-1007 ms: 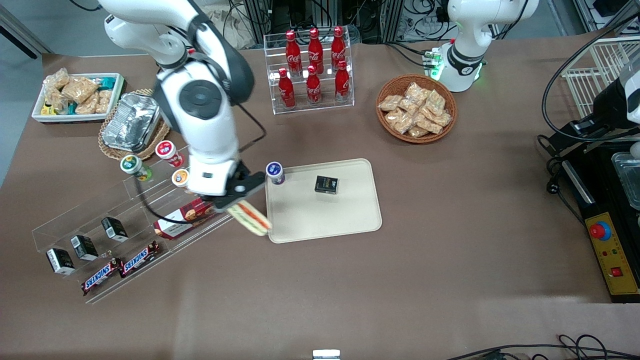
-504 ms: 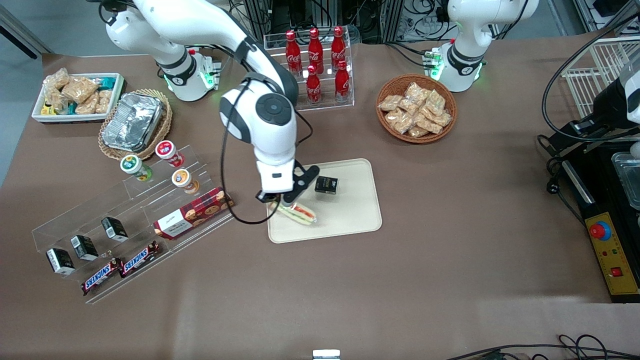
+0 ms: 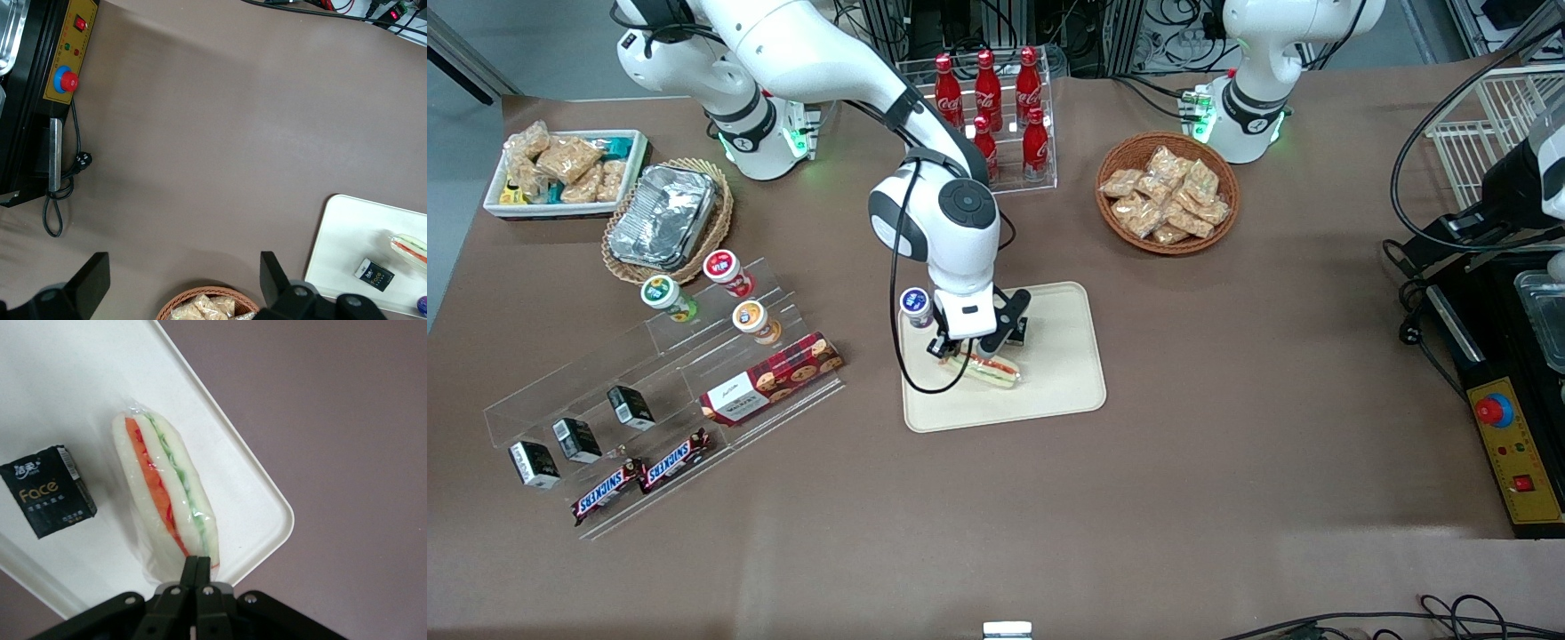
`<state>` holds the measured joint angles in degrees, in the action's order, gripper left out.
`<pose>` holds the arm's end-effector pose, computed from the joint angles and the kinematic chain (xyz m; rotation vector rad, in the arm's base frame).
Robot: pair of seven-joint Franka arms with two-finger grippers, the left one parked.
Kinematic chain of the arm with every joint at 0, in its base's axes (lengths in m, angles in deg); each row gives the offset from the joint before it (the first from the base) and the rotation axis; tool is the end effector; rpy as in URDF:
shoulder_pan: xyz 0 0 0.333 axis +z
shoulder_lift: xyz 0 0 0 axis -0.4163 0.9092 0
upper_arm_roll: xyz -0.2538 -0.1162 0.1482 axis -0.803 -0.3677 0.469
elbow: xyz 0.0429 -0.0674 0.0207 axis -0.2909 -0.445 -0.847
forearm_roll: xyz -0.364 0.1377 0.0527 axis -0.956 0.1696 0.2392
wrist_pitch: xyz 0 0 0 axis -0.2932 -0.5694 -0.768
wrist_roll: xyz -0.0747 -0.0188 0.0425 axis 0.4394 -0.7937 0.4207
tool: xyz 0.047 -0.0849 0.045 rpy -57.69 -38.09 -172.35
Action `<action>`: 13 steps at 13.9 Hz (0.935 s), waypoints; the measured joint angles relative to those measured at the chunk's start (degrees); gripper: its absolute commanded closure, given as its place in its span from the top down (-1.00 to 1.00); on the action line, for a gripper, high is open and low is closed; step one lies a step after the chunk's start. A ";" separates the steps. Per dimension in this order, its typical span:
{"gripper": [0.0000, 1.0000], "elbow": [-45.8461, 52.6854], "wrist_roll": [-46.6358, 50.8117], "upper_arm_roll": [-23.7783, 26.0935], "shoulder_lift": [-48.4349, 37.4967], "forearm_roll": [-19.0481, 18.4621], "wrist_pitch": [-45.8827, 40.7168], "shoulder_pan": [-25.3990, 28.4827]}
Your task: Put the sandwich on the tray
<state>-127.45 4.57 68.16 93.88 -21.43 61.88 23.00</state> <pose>0.5116 0.4645 0.3076 2.5705 1.3827 0.1258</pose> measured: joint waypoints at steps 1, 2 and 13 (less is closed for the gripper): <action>-1.00 0.00 0.50 0.00 0.26 0.00 0.19 0.04; -0.77 0.01 1.22 0.00 0.49 0.00 0.32 0.14; 1.00 2.87 3.96 -6.82 -3.22 2.87 -4.39 -1.72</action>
<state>-124.58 8.53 61.34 90.66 -18.57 57.48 21.27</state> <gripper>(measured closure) 0.035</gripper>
